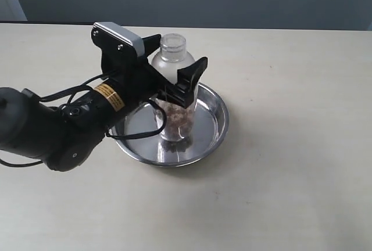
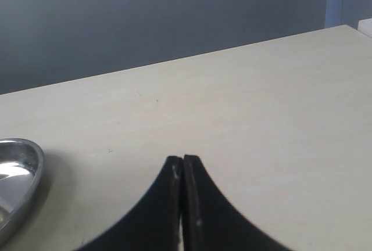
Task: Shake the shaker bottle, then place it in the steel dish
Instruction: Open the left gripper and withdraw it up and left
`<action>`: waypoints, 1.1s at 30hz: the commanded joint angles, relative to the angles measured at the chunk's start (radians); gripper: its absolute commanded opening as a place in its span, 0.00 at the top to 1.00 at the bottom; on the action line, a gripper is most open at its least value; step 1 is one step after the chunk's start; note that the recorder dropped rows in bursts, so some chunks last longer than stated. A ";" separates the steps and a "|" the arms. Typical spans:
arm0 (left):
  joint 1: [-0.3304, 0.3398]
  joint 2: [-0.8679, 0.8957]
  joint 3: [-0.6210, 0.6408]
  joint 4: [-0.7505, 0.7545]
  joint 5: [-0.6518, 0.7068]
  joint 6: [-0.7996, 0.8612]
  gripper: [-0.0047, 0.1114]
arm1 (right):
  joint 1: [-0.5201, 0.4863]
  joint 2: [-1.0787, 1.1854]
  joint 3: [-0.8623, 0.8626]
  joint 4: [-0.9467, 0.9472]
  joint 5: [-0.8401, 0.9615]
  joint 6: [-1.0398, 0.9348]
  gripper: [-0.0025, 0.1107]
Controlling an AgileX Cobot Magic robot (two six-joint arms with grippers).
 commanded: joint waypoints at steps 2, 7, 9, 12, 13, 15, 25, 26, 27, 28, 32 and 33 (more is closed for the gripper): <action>-0.003 -0.050 0.007 -0.012 0.007 0.025 0.16 | -0.004 -0.004 0.001 -0.002 -0.010 -0.001 0.98; -0.003 -0.090 0.007 -0.019 0.025 0.070 0.16 | -0.004 -0.004 0.001 -0.002 -0.010 -0.001 0.98; -0.003 -0.108 0.007 -0.022 0.028 0.104 0.17 | -0.004 -0.004 0.001 -0.002 -0.010 -0.001 0.98; -0.003 -0.145 0.007 -0.022 0.050 0.136 0.22 | -0.004 -0.004 0.001 -0.002 -0.010 -0.001 0.98; -0.003 -0.161 0.007 -0.024 0.062 0.154 0.25 | -0.004 -0.004 0.001 -0.002 -0.010 -0.001 0.98; -0.003 -0.201 0.007 -0.027 0.110 0.191 0.37 | -0.004 -0.004 0.001 -0.002 -0.010 -0.001 0.98; -0.003 -0.560 0.007 -0.153 0.645 0.365 0.96 | -0.004 -0.004 0.001 -0.002 -0.010 -0.001 0.98; -0.003 -0.616 0.007 -0.167 0.700 0.366 0.96 | -0.004 -0.004 0.001 -0.002 -0.010 -0.001 0.98; -0.003 -0.661 0.007 -0.182 0.756 0.366 0.96 | -0.004 -0.004 0.001 -0.002 -0.010 -0.001 0.98; -0.003 -0.720 0.007 -0.209 0.807 0.366 0.96 | -0.004 -0.004 0.001 -0.002 -0.010 -0.001 0.98; -0.003 -0.951 0.007 -0.228 0.995 0.397 0.96 | -0.004 -0.004 0.001 -0.002 -0.010 -0.001 0.98; -0.003 -1.009 0.007 -0.223 1.060 0.439 0.96 | -0.004 -0.004 0.001 -0.002 -0.010 -0.001 0.98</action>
